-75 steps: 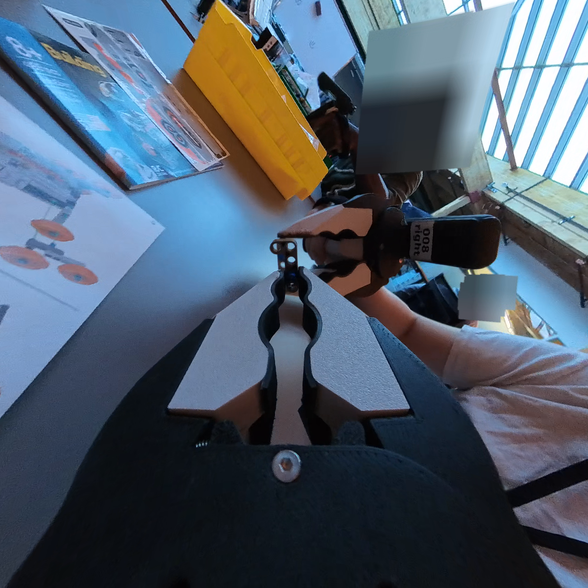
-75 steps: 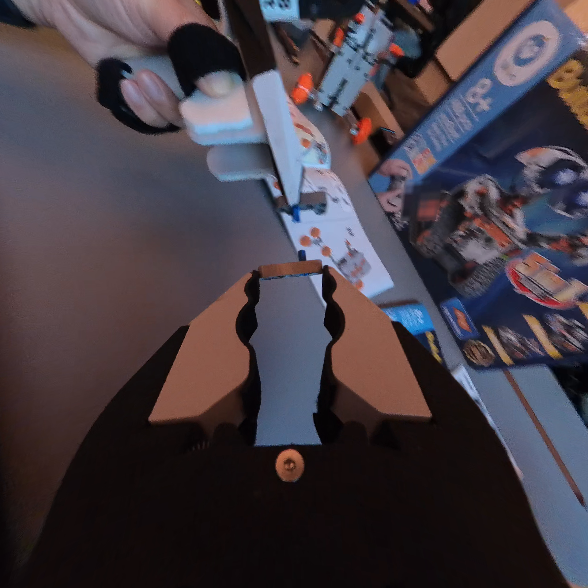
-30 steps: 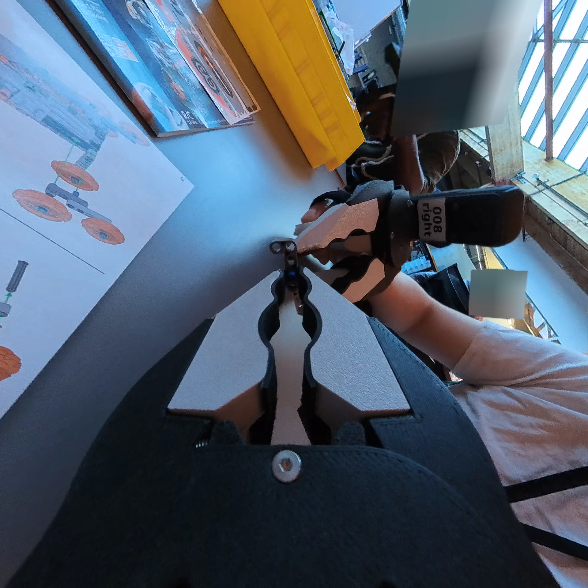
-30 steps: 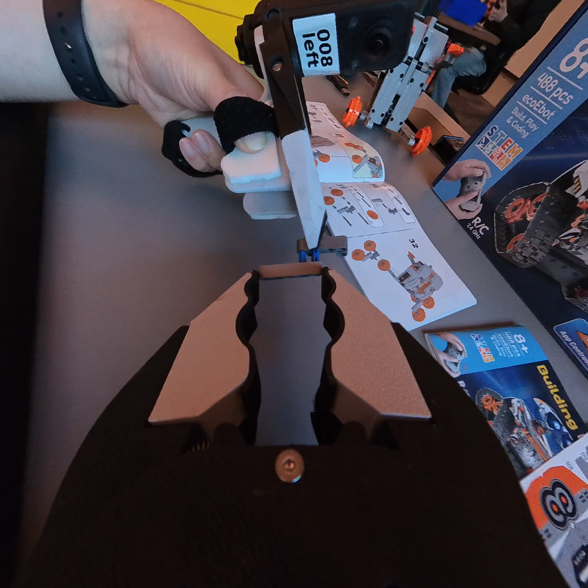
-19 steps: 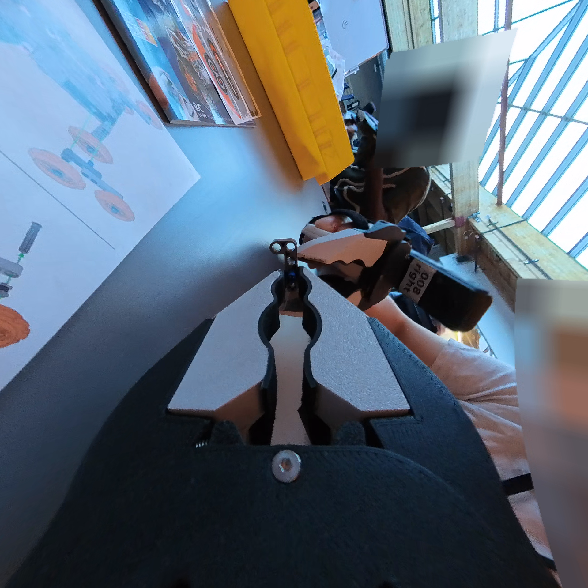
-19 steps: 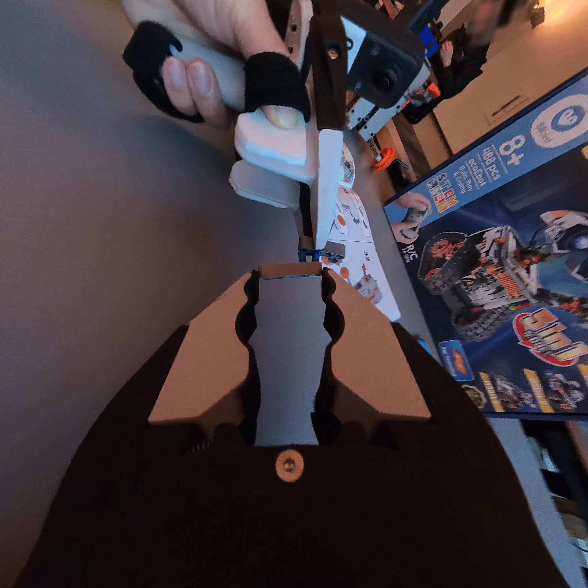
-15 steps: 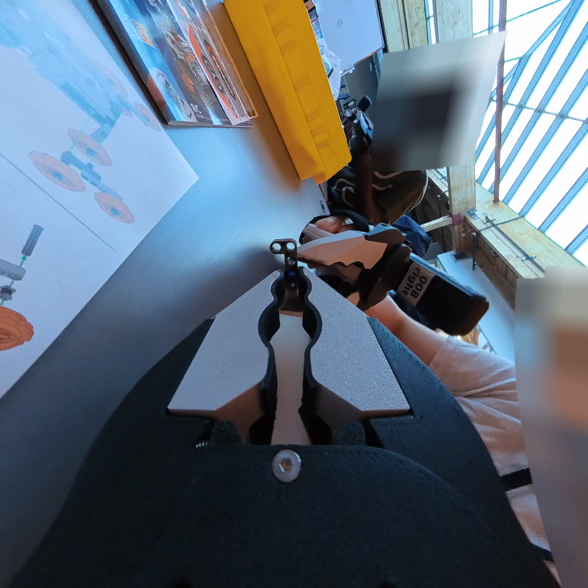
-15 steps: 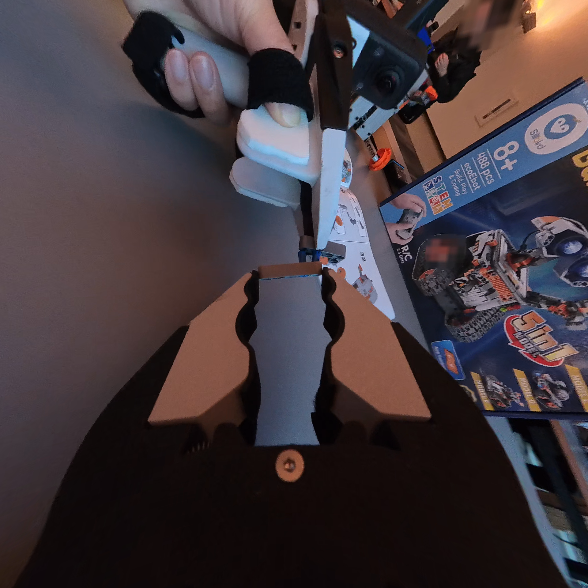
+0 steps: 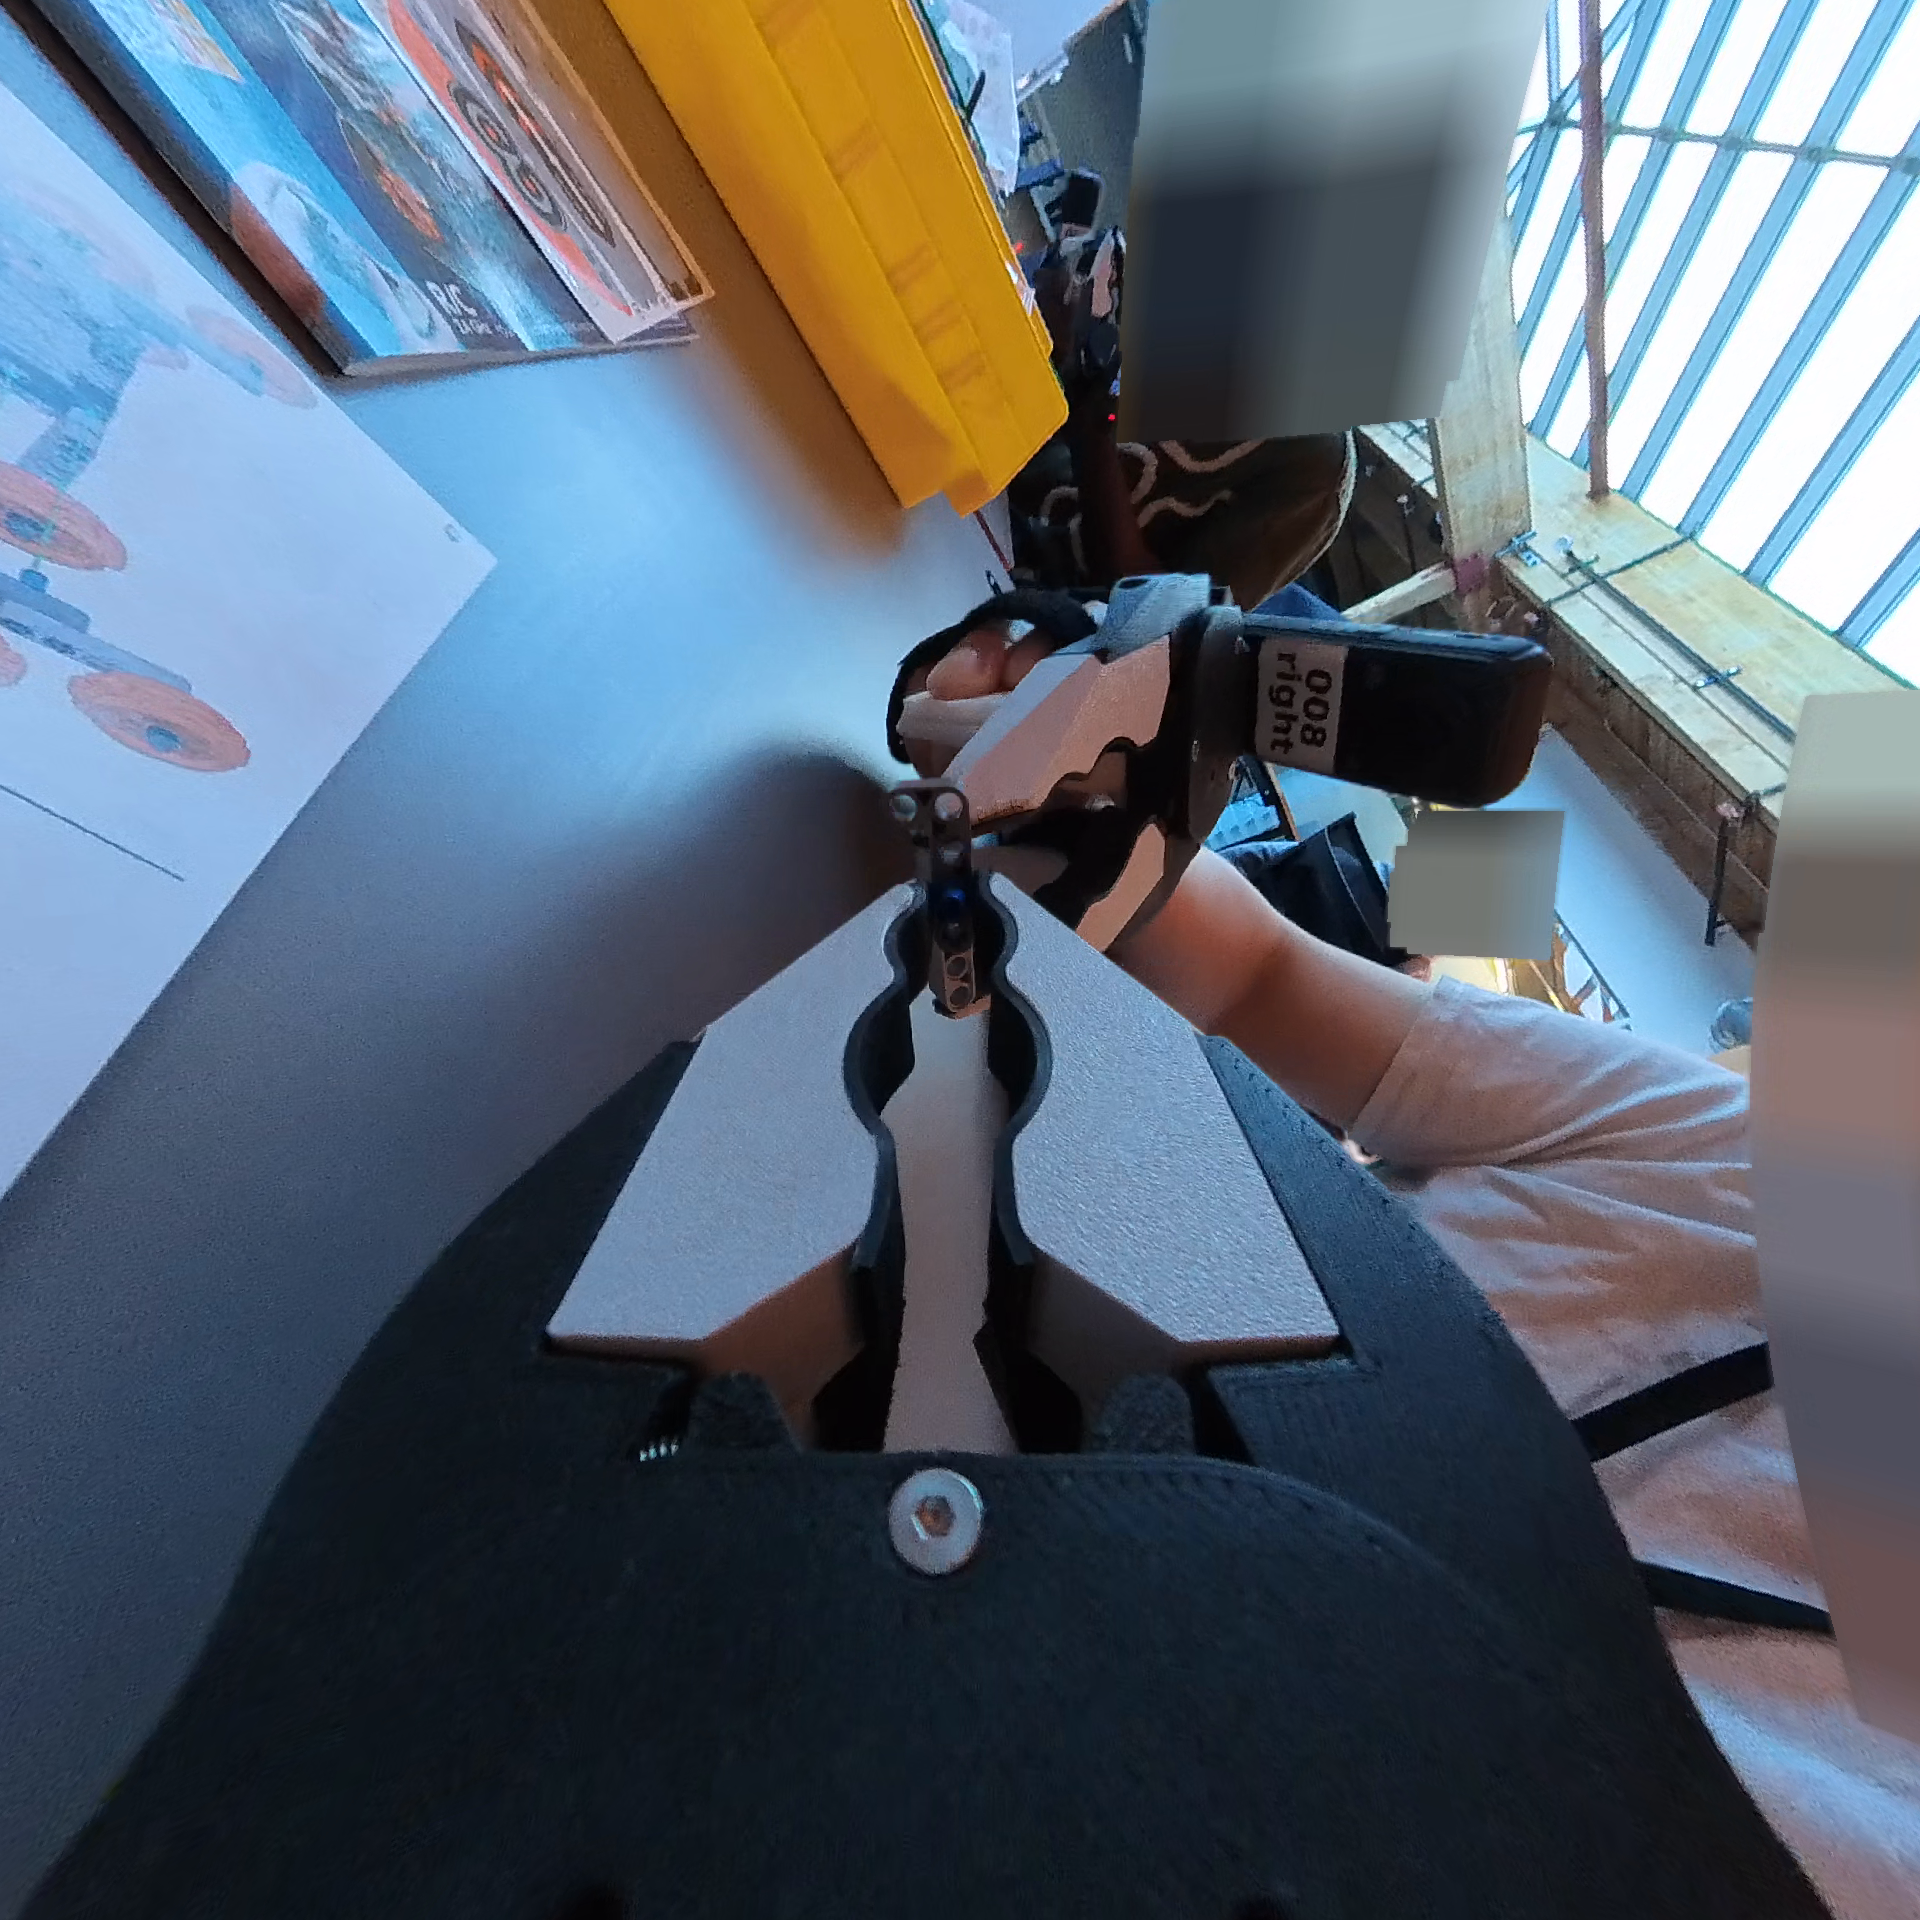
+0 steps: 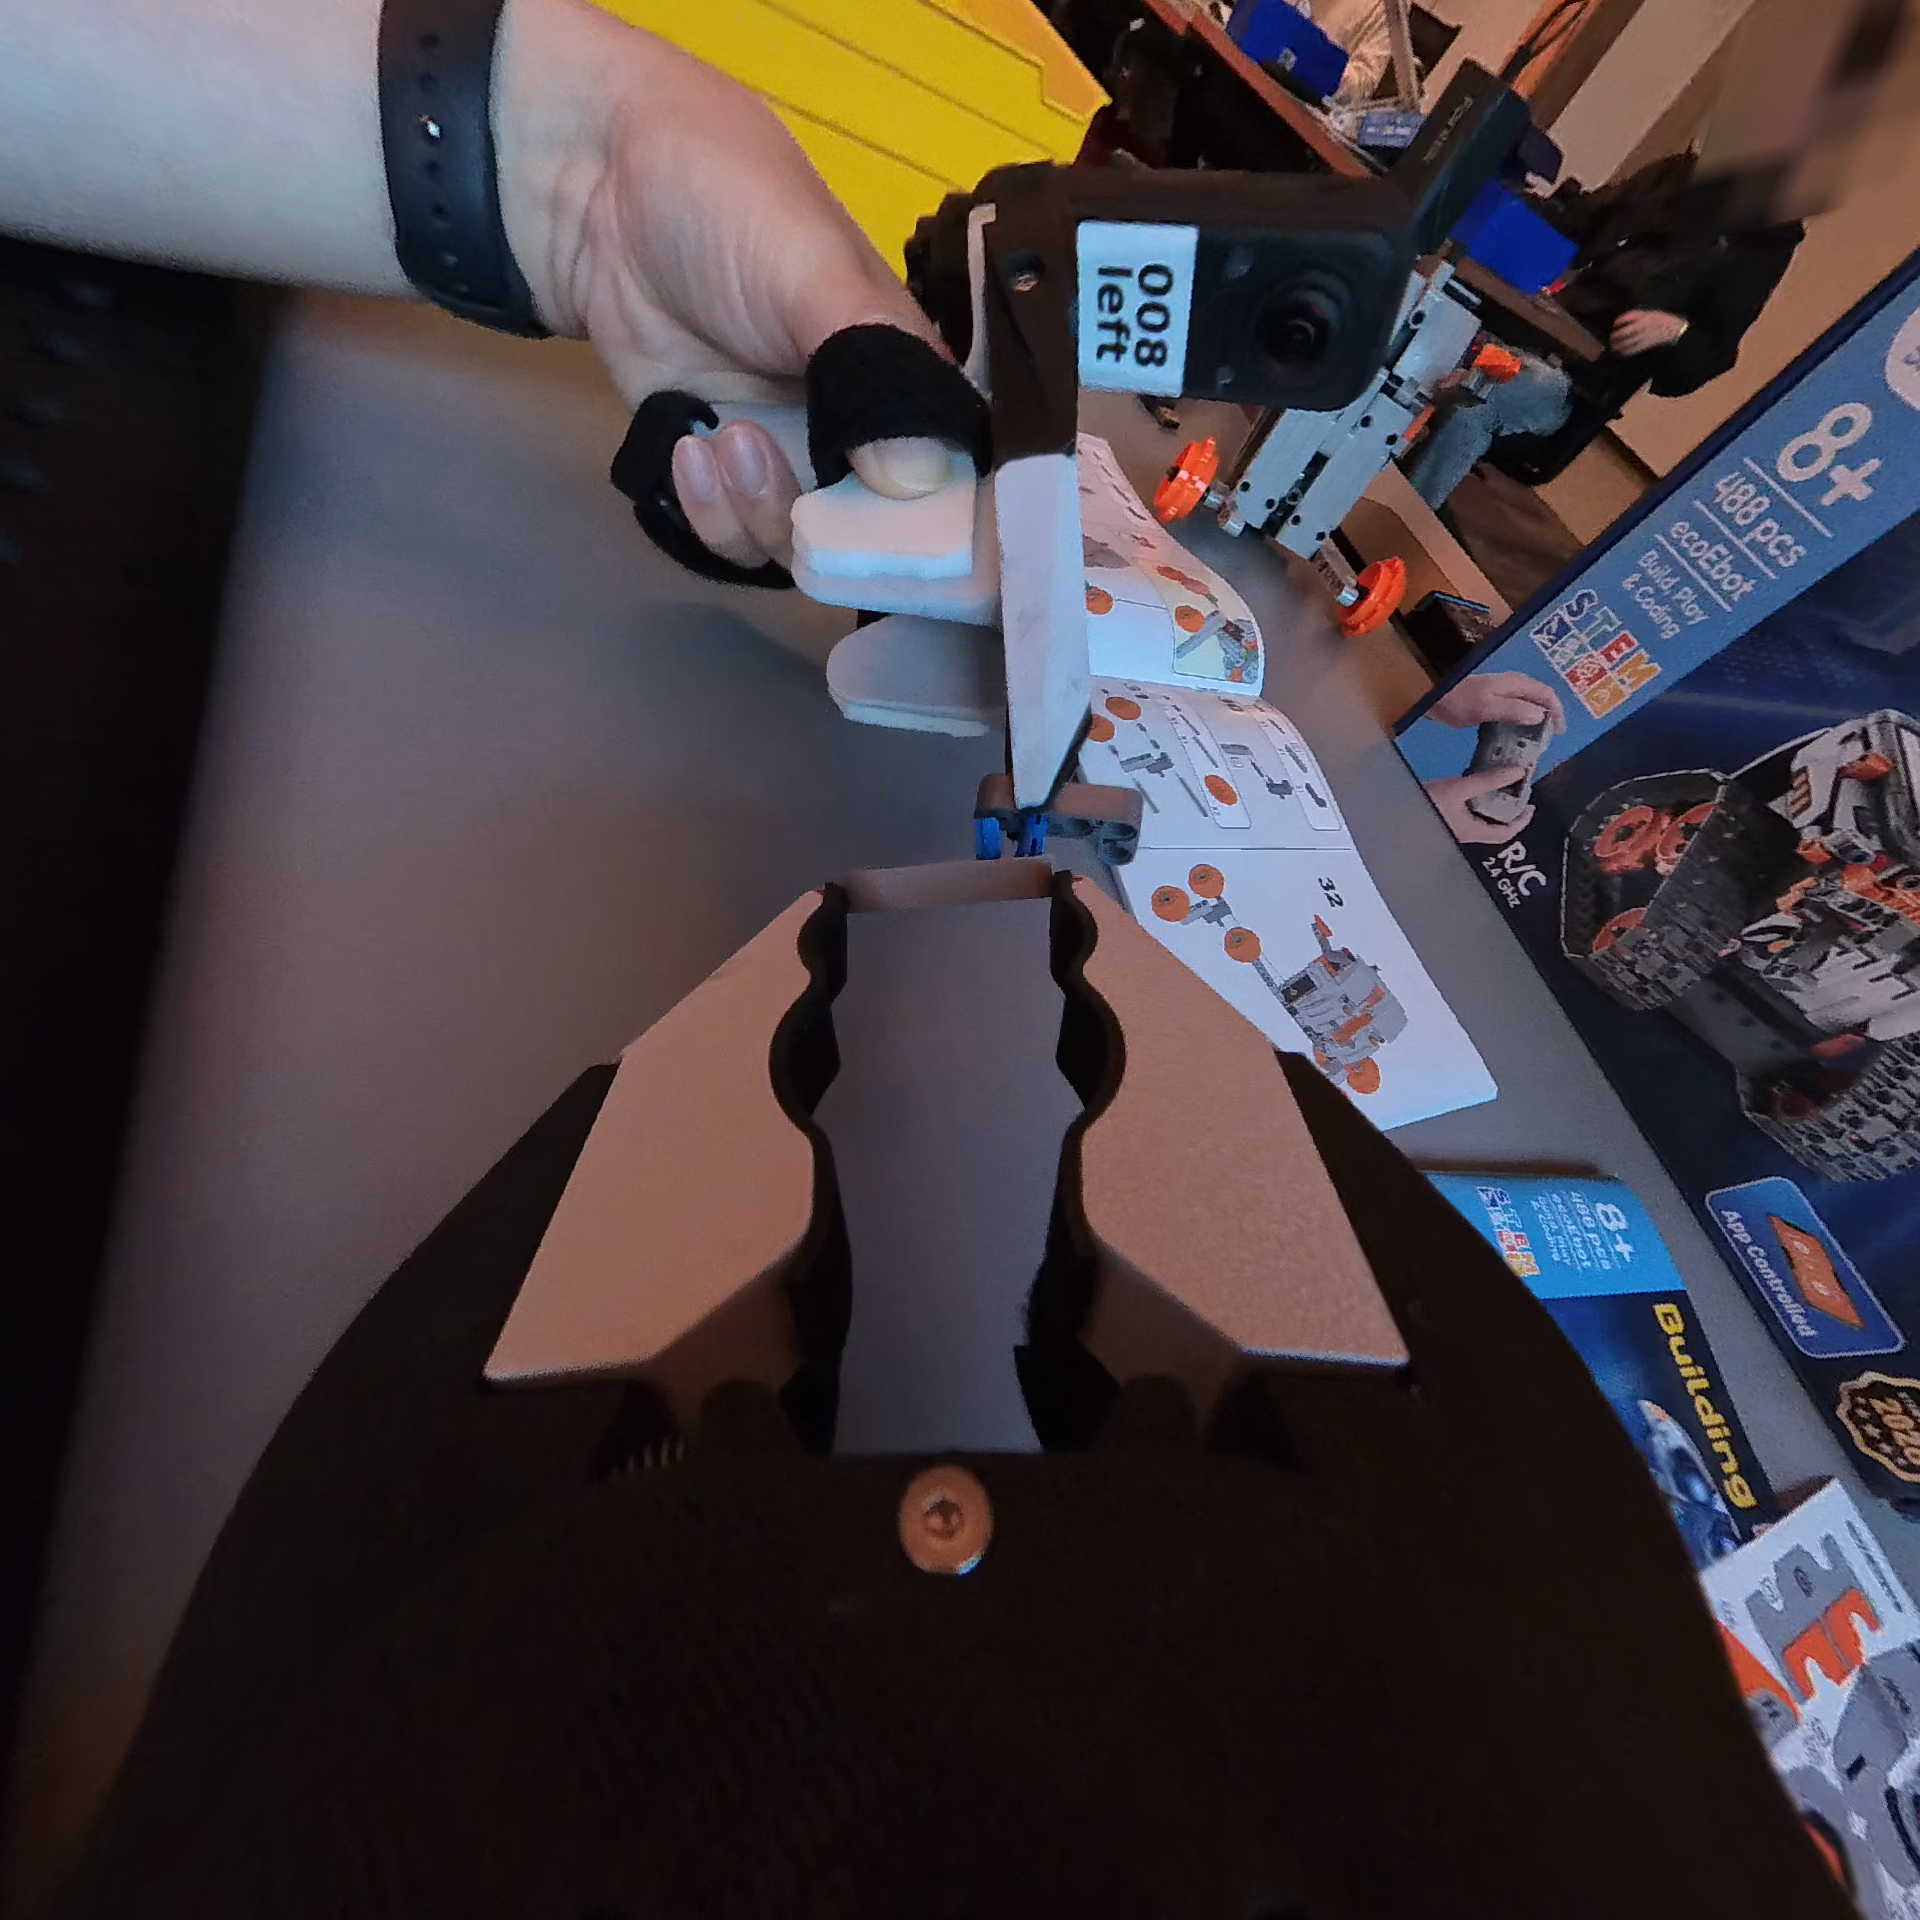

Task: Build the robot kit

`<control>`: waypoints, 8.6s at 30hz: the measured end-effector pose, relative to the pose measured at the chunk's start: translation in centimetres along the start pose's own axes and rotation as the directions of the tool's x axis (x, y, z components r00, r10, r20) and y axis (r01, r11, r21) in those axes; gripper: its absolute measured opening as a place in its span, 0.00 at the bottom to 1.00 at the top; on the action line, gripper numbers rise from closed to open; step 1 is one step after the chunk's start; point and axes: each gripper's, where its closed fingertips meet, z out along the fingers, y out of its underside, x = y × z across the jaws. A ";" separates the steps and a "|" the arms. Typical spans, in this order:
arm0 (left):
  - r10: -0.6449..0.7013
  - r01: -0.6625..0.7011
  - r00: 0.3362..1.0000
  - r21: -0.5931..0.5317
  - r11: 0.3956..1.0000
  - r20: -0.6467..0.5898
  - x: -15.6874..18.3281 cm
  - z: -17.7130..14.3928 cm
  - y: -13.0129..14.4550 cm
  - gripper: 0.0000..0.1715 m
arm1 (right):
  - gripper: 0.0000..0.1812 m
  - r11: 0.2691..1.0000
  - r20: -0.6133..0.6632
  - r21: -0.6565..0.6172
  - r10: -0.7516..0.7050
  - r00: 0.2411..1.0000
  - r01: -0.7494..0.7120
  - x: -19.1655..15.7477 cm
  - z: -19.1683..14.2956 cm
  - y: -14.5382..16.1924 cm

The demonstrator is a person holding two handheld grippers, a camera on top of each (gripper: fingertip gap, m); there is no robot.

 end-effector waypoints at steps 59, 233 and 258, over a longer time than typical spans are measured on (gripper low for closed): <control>0.059 -0.058 0.957 -0.015 0.998 0.284 -4.1 -0.4 0.6 0.03 | 0.22 0.974 -0.074 -0.224 -0.008 0.997 -0.009 -0.1 2.6 3.1; 0.337 -0.585 0.800 0.524 0.619 0.496 4.1 -7.8 -9.3 0.02 | 0.03 0.992 -0.399 0.120 0.076 0.914 -0.030 9.9 2.9 -7.9; 0.375 -0.563 0.818 0.472 0.679 0.436 4.4 -7.8 -8.6 0.03 | 0.03 0.986 -0.363 0.162 0.031 0.931 0.030 9.1 2.8 -8.1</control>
